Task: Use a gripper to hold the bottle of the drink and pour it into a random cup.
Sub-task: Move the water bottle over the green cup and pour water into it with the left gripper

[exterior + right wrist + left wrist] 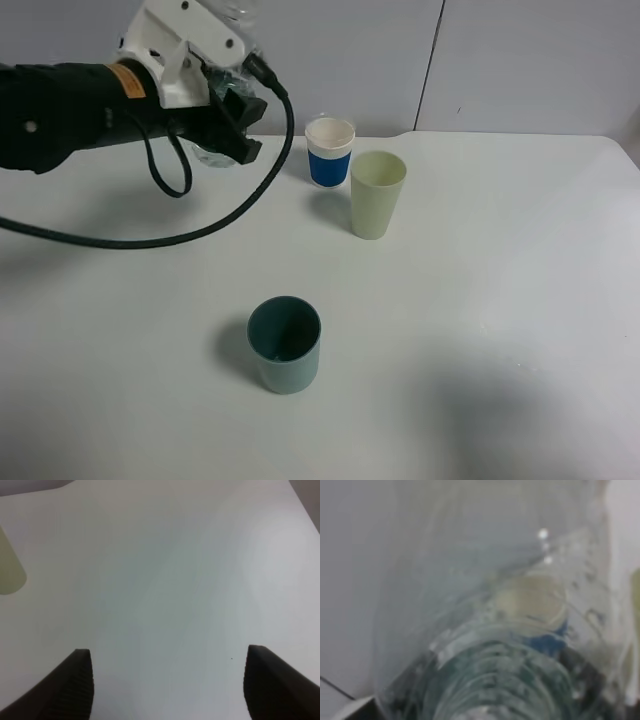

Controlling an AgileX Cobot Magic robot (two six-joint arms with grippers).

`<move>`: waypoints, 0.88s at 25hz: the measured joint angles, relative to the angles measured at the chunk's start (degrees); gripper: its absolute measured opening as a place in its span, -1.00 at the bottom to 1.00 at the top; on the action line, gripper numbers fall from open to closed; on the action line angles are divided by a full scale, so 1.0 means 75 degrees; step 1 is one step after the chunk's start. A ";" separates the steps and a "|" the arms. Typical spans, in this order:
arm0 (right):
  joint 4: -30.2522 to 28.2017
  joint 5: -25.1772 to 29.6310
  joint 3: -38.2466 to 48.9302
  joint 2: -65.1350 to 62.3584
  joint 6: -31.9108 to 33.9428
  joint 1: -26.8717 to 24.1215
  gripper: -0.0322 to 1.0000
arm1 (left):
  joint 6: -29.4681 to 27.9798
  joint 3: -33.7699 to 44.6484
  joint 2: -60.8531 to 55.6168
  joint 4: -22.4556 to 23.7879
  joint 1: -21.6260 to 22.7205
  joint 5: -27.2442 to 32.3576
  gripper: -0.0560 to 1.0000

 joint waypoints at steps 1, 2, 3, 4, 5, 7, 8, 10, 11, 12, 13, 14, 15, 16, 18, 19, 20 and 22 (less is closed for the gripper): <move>0.0000 0.0000 0.0000 0.0000 0.0000 0.0000 0.29 | 0.0177 0.0265 -0.0191 0.0030 0.0000 -0.0218 0.04; 0.0000 0.0000 0.0000 0.0000 0.0000 0.0000 0.29 | 0.0364 0.0492 -0.0378 0.0052 0.0000 -0.0471 0.04; 0.0000 0.0000 0.0000 0.0000 0.0000 0.0000 0.29 | 0.0545 0.0745 -0.0529 0.0071 0.0000 -0.0688 0.04; 0.0000 0.0000 0.0000 0.0000 0.0000 0.0000 0.29 | 0.0692 0.0974 -0.0701 0.0078 0.0000 -0.0840 0.04; 0.0000 0.0000 0.0000 0.0000 0.0000 0.0000 0.29 | 0.0857 0.1148 -0.0857 0.0078 0.0000 -0.0952 0.04; 0.0000 0.0000 0.0000 0.0000 0.0000 0.0000 0.29 | 0.1162 0.1515 -0.1095 0.0087 0.0000 -0.1043 0.04; 0.0000 0.0000 0.0000 0.0000 0.0000 0.0000 0.29 | 0.1291 0.1685 -0.1202 0.0087 0.0000 -0.1052 0.04; 0.0000 0.0000 0.0000 0.0000 0.0000 0.0000 0.29 | 0.1617 0.1983 -0.1359 0.0087 0.0000 -0.1068 0.04; 0.0000 0.0000 0.0000 0.0000 0.0000 0.0000 0.29 | 0.1762 0.2133 -0.1420 0.0087 0.0000 -0.1095 0.04; 0.0000 0.0000 0.0000 0.0000 0.0000 0.0000 0.29 | 0.1948 0.2282 -0.1466 0.0087 0.0000 -0.1130 0.04; 0.0000 0.0000 0.0000 0.0000 0.0000 0.0000 0.29 | 0.2145 0.2394 -0.1480 0.0087 0.0000 -0.1150 0.04; 0.0000 0.0000 0.0000 0.0000 0.0000 0.0000 0.29 | 0.2339 0.2518 -0.1504 0.0087 0.0000 -0.1166 0.04; 0.0000 0.0000 0.0000 0.0000 0.0000 0.0000 0.29 | 0.2490 0.2623 -0.1506 0.0087 0.0000 -0.1174 0.04; 0.0000 0.0000 0.0000 0.0000 0.0000 0.0000 0.29 | 0.2651 0.2703 -0.1513 0.0087 -0.0009 -0.1186 0.04; 0.0000 0.0000 0.0000 0.0000 0.0000 0.0000 0.29 | 0.2958 0.2874 -0.1513 0.0087 -0.0063 -0.1197 0.04; 0.0000 0.0000 0.0000 0.0000 0.0000 0.0000 0.29 | 0.3154 0.2950 -0.1513 0.0087 -0.0105 -0.1196 0.04; 0.0000 0.0000 0.0000 0.0000 0.0000 0.0000 0.29 | 0.3378 0.3004 -0.1513 0.0087 -0.0142 -0.1206 0.04; 0.0000 0.0000 0.0000 0.0000 0.0000 0.0000 0.29 | 0.3845 0.3127 -0.1514 0.0087 -0.0233 -0.1218 0.04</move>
